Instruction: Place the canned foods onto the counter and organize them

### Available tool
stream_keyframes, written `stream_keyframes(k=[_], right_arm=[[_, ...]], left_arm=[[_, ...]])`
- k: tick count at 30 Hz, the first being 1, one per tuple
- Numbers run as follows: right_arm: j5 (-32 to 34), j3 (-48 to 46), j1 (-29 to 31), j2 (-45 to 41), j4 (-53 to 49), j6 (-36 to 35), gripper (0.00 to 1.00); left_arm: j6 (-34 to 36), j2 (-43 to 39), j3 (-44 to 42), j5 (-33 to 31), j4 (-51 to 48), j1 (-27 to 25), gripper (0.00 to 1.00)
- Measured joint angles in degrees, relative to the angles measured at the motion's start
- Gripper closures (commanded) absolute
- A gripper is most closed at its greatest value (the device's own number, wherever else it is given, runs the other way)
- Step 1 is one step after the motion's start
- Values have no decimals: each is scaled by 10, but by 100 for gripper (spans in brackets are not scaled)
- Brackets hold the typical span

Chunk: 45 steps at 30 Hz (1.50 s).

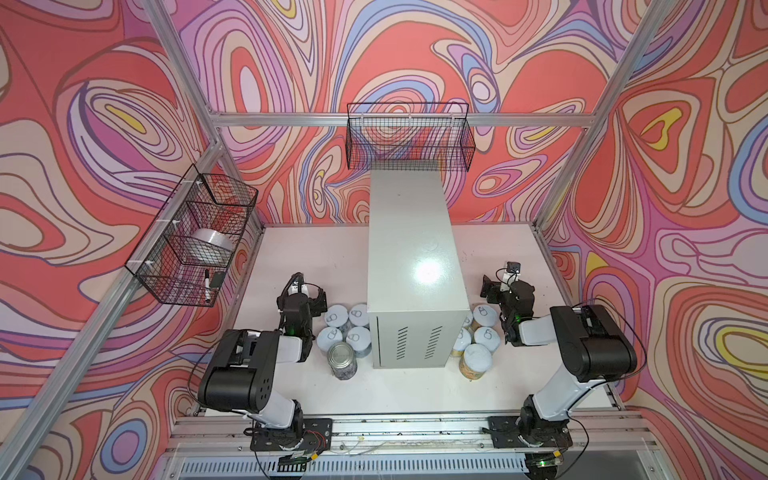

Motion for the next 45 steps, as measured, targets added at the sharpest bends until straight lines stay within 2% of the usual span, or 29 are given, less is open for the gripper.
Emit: stream_keyframes(k=[15, 45], right_arm=[[-3, 0, 0, 0, 0, 0, 2], [-5, 0, 0, 0, 1, 0, 1]], left_arm=[[-6, 0, 0, 49, -2, 22, 0], [-10, 0, 0, 60, -2, 23, 0]])
